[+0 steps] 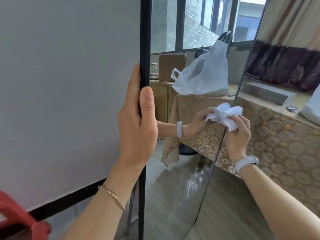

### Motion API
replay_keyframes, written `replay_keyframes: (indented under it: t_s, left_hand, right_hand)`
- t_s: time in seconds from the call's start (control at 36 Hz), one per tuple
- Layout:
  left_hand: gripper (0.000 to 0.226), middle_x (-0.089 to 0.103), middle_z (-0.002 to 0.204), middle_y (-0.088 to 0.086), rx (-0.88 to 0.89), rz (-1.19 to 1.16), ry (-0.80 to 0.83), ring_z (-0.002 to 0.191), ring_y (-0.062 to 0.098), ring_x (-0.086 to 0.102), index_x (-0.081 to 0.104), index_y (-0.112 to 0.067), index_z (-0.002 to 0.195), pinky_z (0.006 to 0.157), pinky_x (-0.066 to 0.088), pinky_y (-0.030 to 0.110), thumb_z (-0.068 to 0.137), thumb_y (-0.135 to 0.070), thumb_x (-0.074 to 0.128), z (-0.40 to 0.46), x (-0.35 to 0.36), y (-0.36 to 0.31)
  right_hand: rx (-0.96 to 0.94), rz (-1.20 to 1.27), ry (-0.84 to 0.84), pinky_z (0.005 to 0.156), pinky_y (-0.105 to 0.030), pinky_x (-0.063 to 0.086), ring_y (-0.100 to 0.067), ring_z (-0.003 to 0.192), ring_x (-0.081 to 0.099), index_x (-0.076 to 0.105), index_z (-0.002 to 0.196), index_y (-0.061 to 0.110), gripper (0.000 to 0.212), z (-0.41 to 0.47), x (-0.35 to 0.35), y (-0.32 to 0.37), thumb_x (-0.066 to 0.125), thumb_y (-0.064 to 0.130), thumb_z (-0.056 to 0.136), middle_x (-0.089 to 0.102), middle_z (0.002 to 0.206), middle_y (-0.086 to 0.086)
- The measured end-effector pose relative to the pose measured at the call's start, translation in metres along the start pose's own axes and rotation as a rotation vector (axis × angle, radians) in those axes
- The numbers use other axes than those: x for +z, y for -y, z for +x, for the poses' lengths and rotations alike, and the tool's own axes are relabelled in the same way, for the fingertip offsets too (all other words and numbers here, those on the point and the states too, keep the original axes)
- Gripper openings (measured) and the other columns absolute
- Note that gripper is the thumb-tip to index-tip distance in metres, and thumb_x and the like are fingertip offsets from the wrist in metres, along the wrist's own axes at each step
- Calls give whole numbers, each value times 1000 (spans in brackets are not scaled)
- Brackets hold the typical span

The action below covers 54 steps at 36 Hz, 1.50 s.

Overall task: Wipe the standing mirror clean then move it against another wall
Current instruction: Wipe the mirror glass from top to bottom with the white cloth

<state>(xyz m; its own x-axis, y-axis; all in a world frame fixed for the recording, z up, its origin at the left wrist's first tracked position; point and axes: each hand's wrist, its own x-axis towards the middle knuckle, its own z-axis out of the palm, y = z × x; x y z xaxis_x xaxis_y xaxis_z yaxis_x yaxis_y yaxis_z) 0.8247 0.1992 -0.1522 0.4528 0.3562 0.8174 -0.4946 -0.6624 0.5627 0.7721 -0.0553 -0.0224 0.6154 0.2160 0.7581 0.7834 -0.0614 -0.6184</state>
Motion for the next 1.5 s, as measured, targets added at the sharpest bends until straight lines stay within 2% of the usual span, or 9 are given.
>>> replay_keyframes:
  t_s: [0.08, 0.28, 0.39, 0.72, 0.92, 1.08, 1.19, 1.28, 1.5]
  left_hand:
    - [36, 53, 114, 43, -51, 60, 46, 112, -5, 51, 47, 19, 116, 100, 41, 20, 82, 10, 56, -67, -68, -163]
    - [35, 58, 58, 28, -82, 229, -475, 64, 42, 56, 14, -43, 127, 70, 35, -6, 94, -32, 21, -124, -128, -420]
    - [43, 57, 57, 27, -179, 293, -458, 63, 35, 55, 16, -29, 137, 68, 36, -3, 95, -30, 22, -142, -119, -377]
    - [47, 43, 120, -30, -172, 227, -399, 97, -28, 43, 33, -7, 138, 81, 32, -5, 95, -25, 26, -173, -98, -366]
    - [39, 50, 90, -47, -235, 288, -459, 90, -29, 44, 35, -3, 136, 78, 31, -5, 99, -13, 28, -174, -99, -364]
    - [40, 53, 71, -32, -285, 328, -537, 75, -23, 49, 36, -8, 136, 70, 37, -3, 98, -16, 26, -203, -93, -355]
    - [41, 52, 103, -46, -351, 378, -511, 98, -26, 47, 33, -17, 139, 84, 36, 1, 99, -20, 27, -228, -93, -348]
    - [44, 58, 119, 24, -406, 391, -498, 103, 23, 56, 33, -24, 139, 90, 43, 38, 96, -28, 27, -241, -90, -349]
    - [45, 51, 131, 20, -453, 395, -428, 105, 11, 56, 33, -22, 140, 88, 40, 21, 97, -33, 29, -258, -87, -349]
  right_hand:
    - [34, -81, 112, 89, -13, 37, -39, 105, 53, 61, 103, -7, 30, -42, 2, -29, 55, -15, 76, 55, 111, -30]
    - [553, -184, 508, 87, -31, 36, -34, 108, 51, 63, 105, 5, 25, -137, 8, -88, 49, -1, 85, 58, 115, -19]
    - [739, -361, 744, 84, -36, 42, -37, 104, 55, 65, 101, 6, 21, -177, -10, -111, 49, 8, 87, 64, 108, -19]
    - [245, -194, 14, 81, -24, 32, -28, 106, 44, 49, 114, 2, 34, -65, -38, -39, 38, -7, 84, 45, 120, -21]
    - [28, -221, 228, 72, -13, 27, -22, 94, 40, 51, 104, -3, 35, -101, -12, -37, 43, -19, 75, 42, 108, -23]
    - [214, -185, 823, 67, -19, 36, -28, 89, 53, 59, 94, 11, 26, -233, -24, -113, 42, 8, 74, 54, 93, -10]
    - [268, -133, 596, 61, -23, 38, -29, 84, 52, 50, 91, 19, 17, -219, -39, -125, 41, 15, 77, 55, 91, -11]
    - [216, -22, 335, 61, -26, 34, -25, 87, 44, 46, 99, 15, 20, -166, -36, -103, 37, 11, 83, 46, 97, -10]
    - [63, 14, 186, 88, -25, 28, -16, 103, 30, 39, 127, 10, 42, -119, 8, -52, 46, 6, 86, 35, 121, -14]
